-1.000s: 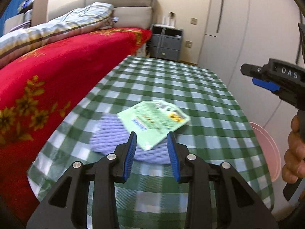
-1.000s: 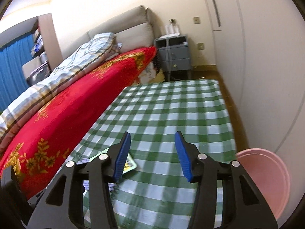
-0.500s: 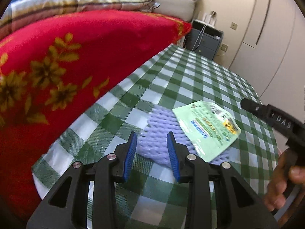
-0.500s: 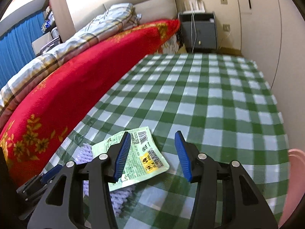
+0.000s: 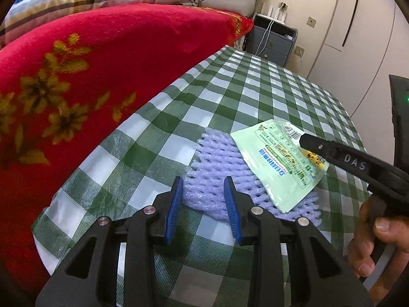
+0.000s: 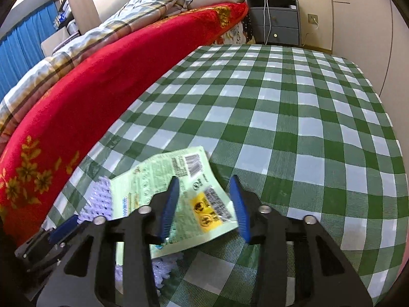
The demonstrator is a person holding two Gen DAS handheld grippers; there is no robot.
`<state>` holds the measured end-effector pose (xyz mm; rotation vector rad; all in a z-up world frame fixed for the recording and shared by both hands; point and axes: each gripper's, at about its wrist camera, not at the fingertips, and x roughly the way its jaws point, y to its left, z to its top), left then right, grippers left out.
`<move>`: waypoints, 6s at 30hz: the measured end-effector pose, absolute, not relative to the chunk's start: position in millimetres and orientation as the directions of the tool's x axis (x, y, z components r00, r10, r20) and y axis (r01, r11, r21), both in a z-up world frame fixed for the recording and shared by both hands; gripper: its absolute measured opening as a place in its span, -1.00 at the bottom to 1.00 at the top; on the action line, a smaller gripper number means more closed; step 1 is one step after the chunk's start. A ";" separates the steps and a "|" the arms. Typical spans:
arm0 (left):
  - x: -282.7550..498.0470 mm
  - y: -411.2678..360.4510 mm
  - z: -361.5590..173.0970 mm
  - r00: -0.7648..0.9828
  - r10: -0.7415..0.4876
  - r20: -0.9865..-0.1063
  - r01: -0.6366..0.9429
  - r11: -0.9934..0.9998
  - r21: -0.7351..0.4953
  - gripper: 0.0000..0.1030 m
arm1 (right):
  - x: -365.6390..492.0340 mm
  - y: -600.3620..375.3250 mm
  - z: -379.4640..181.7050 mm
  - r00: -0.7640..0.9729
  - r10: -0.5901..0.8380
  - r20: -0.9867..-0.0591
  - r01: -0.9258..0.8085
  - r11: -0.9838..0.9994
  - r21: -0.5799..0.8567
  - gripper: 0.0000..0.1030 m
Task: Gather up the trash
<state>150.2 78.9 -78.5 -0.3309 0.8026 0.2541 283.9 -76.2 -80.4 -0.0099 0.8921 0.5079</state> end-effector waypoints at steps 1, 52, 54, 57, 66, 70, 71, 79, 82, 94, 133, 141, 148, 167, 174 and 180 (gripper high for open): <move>150.0 78.5 -78.3 0.670 0.097 -0.736 -0.345 0.919 -0.193 -0.37 | 283.1 -76.3 -81.1 0.518 0.415 -0.748 -0.428 0.883 0.193 -0.35; 125.6 21.9 17.9 0.807 -0.121 -0.578 -0.016 0.974 -0.226 -0.76 | 159.2 -202.1 97.6 0.767 0.253 -0.589 -0.299 0.954 0.020 -1.00; 126.5 16.6 20.3 0.807 -0.137 -0.574 0.003 0.974 -0.228 -0.76 | 155.3 -217.0 100.6 0.776 0.227 -0.588 -0.276 0.961 0.007 -1.00; 127.8 6.6 23.4 0.807 -0.157 -0.569 0.032 0.974 -0.222 -0.76 | 150.7 -236.4 100.4 0.787 0.186 -0.588 -0.239 0.971 -0.014 -1.00; 130.5 -28.8 28.3 0.801 -0.206 -0.563 0.114 0.974 -0.194 -0.76 | 144.8 -284.4 95.8 0.809 0.100 -0.579 -0.141 0.990 -0.027 -1.00; 134.3 -51.6 28.5 0.794 -0.233 -0.562 0.158 0.971 -0.179 -0.76 | 144.5 -301.3 95.6 0.817 0.064 -0.574 -0.101 0.994 -0.033 -1.00; 135.7 -58.4 28.5 0.792 -0.241 -0.561 0.172 0.970 -0.175 -0.76 | 144.9 -306.7 94.9 0.817 0.059 -0.574 -0.093 0.995 -0.030 -1.00; 152.1 -115.9 29.8 0.775 -0.311 -0.549 0.279 0.949 -0.144 -0.76 | 151.6 -340.7 89.0 0.813 0.002 -0.582 -0.032 0.999 -0.041 -1.00; 159.9 -135.4 27.3 0.766 -0.340 -0.546 0.314 0.939 -0.144 -0.76 | 154.6 -348.4 85.8 0.811 -0.017 -0.585 -0.015 0.999 -0.049 -1.00; 201.8 -206.6 2.4 0.709 -0.423 -0.564 0.434 0.892 -0.125 -0.76 | 168.8 -376.7 72.8 0.791 -0.070 -0.608 0.045 0.997 -0.056 -1.00; 83.0 -85.1 72.3 0.788 -0.383 -0.481 0.313 0.923 -0.223 0.85 | 53.4 -336.0 91.0 0.839 -0.170 -0.517 0.180 0.983 -0.030 0.90; 21.8 -35.0 60.9 0.846 -0.239 -0.476 0.182 0.970 -0.163 0.86 | -5.4 -294.1 75.1 0.839 -0.159 -0.521 0.175 0.984 -0.018 0.90; -3.9 -18.6 45.6 0.834 -0.157 -0.529 0.091 0.985 -0.148 0.86 | -32.0 -263.1 63.0 0.837 -0.157 -0.524 0.169 0.985 -0.024 0.90; -38.7 7.6 36.8 0.844 -0.052 -0.534 0.006 0.996 -0.087 0.86 | -46.4 -215.4 43.3 0.833 -0.124 -0.539 0.099 0.992 -0.076 0.90; -30.8 3.3 29.6 0.833 -0.069 -0.549 0.021 0.995 -0.094 0.86 | -43.0 -213.6 40.2 0.827 -0.133 -0.546 0.101 0.991 -0.089 0.90; -28.0 4.8 25.7 0.823 -0.077 -0.562 0.017 0.994 -0.111 0.86 | -41.6 -215.8 38.6 0.823 -0.138 -0.550 0.105 0.990 -0.091 0.90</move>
